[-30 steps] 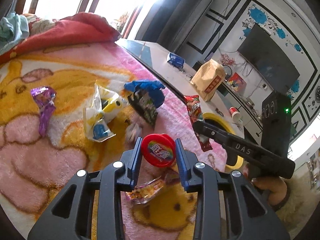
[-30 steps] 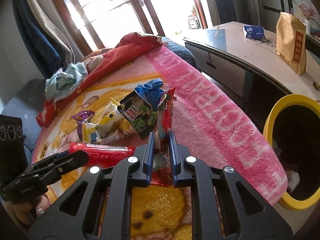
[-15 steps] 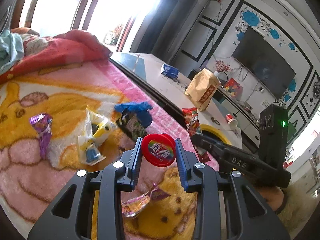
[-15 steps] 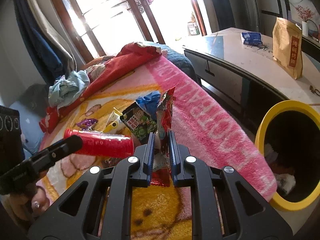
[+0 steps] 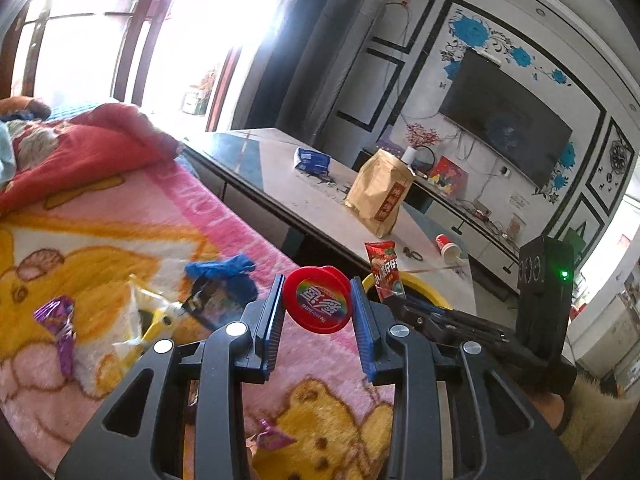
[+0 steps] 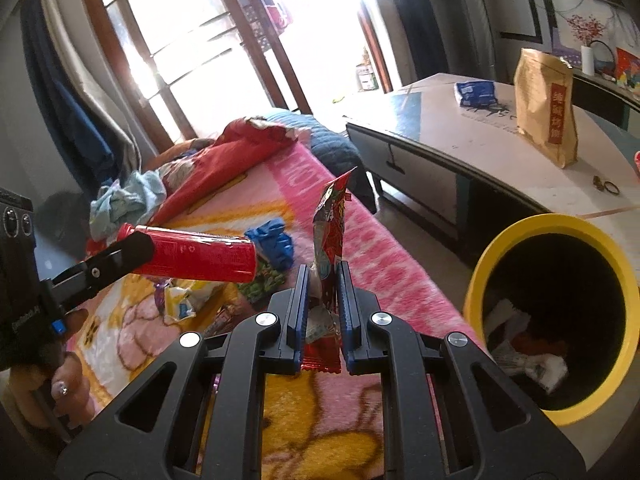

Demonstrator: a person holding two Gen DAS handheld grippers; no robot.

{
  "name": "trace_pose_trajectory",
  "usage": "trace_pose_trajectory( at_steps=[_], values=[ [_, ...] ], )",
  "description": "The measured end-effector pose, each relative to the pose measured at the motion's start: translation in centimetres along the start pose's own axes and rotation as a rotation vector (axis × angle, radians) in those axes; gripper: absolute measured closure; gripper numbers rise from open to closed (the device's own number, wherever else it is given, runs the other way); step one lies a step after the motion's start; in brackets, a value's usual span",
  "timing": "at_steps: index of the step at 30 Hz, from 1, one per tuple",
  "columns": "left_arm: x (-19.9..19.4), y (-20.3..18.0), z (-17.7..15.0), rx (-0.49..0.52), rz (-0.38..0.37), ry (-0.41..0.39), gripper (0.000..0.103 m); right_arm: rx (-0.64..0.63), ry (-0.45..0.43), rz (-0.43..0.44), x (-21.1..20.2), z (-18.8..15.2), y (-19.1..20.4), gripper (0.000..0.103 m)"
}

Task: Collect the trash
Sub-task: 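Carry the red container and red wrapper over the yellow-rimmed bin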

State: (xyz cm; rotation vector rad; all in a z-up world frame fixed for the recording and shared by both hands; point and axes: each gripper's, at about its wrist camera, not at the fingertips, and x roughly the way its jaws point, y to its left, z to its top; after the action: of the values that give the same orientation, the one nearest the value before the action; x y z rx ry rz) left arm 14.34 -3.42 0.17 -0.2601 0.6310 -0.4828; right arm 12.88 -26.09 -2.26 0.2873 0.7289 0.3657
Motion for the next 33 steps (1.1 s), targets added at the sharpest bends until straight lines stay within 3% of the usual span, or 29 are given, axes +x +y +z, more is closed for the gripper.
trace_pose_trajectory(
  at_steps=[33],
  values=[
    [5.9,-8.6,0.5,0.168,-0.127,0.061,0.073,0.158,-0.133,-0.214,-5.7,1.6,-9.7,0.094]
  ],
)
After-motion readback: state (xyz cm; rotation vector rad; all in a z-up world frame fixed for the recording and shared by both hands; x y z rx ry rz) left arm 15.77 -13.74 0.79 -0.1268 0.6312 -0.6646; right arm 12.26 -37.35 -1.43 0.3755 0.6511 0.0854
